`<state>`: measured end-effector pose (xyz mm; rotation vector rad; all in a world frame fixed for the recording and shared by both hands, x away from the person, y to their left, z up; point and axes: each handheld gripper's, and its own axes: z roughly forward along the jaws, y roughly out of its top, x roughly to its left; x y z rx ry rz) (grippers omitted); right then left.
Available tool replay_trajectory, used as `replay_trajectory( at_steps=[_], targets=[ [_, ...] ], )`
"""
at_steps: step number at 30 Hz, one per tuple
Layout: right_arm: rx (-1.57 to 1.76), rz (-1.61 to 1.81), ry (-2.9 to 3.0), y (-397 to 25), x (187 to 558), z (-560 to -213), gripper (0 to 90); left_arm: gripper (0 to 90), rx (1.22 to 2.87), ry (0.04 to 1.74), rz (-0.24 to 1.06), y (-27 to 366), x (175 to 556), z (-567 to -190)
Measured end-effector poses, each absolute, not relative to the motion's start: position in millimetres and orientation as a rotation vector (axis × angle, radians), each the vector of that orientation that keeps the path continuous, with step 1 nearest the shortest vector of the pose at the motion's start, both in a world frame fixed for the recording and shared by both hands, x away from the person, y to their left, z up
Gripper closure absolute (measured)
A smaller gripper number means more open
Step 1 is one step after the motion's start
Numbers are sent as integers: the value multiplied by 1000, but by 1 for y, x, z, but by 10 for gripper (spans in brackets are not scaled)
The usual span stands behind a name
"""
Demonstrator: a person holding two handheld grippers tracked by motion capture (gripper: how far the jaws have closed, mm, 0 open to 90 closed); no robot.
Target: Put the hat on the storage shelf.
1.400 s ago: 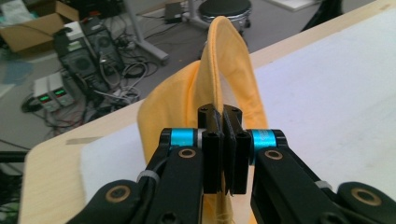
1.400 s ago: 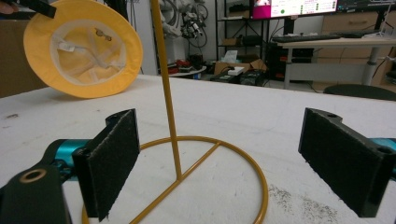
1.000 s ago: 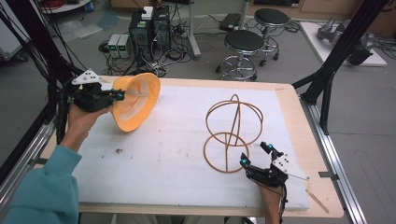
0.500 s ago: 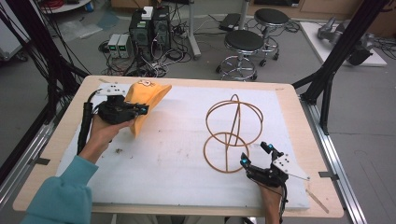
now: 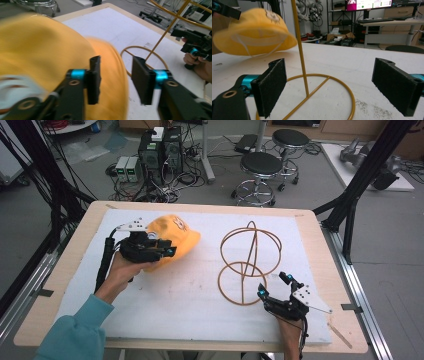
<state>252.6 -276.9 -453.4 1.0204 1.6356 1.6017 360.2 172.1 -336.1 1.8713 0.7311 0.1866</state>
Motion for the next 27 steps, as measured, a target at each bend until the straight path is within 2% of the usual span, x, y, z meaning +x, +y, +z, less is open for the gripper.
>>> replay_trajectory(
  at_steps=[1,2,3,4,5,6,7,10,11,20,27],
  targets=[
    [1021,1603,1636,-277,253,-453,115,470,1879,745,214,170,359,-336],
    [1021,1602,1635,-277,253,-453,115,423,1879,745,214,170,359,-336],
    [1025,1603,1637,-277,252,-453,115,385,1878,748,220,170,359,-336],
    [1025,1603,1637,-277,252,-453,115,385,1879,757,219,170,359,-336],
    [1021,1601,1635,-277,253,-453,115,310,1873,760,219,170,360,-336],
    [1021,1601,1635,-277,253,-453,115,310,1882,750,219,171,360,-336],
    [1024,1602,1636,-277,252,-453,115,211,1879,754,230,172,360,-336],
    [1025,1602,1637,-277,252,-453,115,211,1876,747,254,172,360,-335],
    [1022,1601,1635,-277,253,-453,115,186,1870,745,258,172,359,-335],
    [1025,1601,1637,-277,252,-453,115,187,1880,751,280,174,361,-335],
    [1021,1602,1637,-277,253,-453,115,171,1937,819,298,191,376,-342]
  ],
)
